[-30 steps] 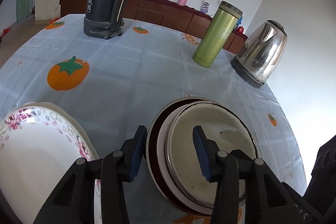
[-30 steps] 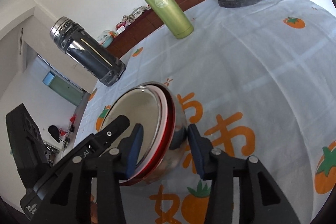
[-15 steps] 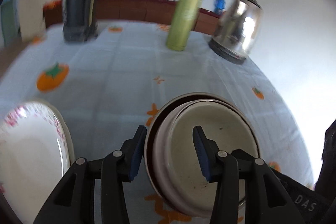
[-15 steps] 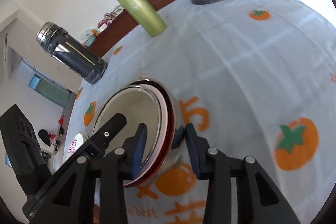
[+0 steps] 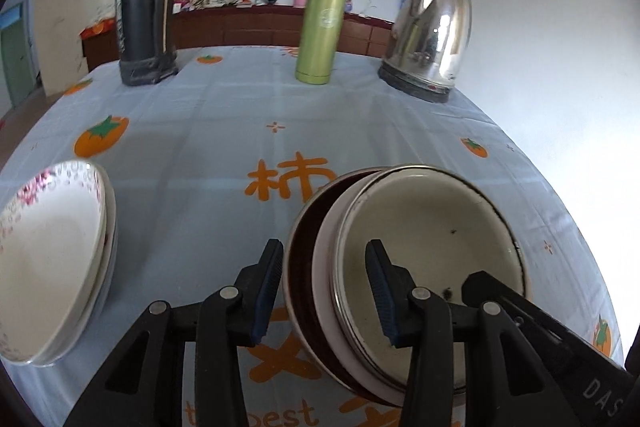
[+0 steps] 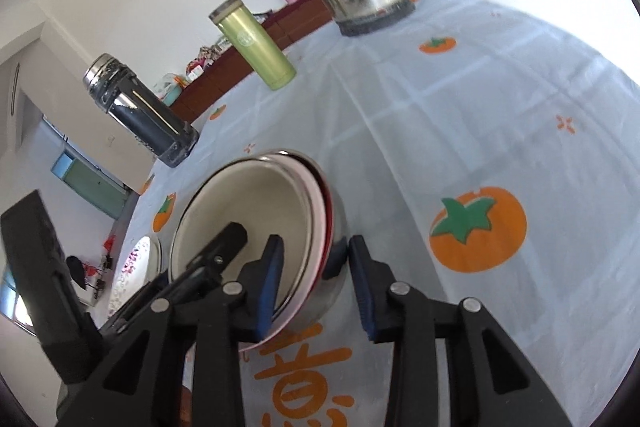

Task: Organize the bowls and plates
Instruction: 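Lift the nested bowls off the table with both grippers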

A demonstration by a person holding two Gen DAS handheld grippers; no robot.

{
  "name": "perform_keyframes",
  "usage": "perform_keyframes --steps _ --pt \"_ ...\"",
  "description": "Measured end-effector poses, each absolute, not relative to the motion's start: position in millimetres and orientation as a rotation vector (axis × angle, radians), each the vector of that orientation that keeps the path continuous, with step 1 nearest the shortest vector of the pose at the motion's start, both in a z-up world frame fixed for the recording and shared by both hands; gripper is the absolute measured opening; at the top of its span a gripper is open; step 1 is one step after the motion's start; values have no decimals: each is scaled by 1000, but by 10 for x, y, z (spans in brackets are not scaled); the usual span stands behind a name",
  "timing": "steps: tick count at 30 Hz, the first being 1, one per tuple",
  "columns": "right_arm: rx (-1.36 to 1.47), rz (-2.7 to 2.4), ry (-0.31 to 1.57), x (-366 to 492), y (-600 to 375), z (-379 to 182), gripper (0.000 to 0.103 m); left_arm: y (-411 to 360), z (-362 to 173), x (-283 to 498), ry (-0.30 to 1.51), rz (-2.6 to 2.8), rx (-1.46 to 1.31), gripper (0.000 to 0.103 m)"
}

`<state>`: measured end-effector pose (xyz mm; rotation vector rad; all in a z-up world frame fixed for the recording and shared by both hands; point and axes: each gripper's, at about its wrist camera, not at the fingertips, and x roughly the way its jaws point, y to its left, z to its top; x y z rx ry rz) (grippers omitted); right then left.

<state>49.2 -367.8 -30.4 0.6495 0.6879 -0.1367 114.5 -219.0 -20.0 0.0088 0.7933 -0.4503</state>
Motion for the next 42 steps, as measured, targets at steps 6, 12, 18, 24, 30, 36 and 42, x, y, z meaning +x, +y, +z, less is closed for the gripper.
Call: perform_keyframes --steps 6,12,18,24,30,36,42 --pt "624 -144 659 511 -3647 -319 36 -2180 -234 1145 778 -431 -3 37" --pt "605 -143 651 536 -3640 -323 37 -2163 -236 1128 771 -429 -14 35" --pt "563 -162 656 528 -3588 -290 32 -2137 -223 1075 764 -410 -17 34" --pt "590 -155 672 499 -3592 -285 31 -2120 -170 1026 752 -405 -5 34" --pt "585 -144 658 432 -3531 -206 31 -2060 -86 938 721 -393 4 34" --pt "565 -131 647 414 -3443 -168 30 -1972 -60 879 707 -375 7 34" --pt "571 -118 663 420 -3381 -212 30 -1901 -67 850 708 -365 8 34"
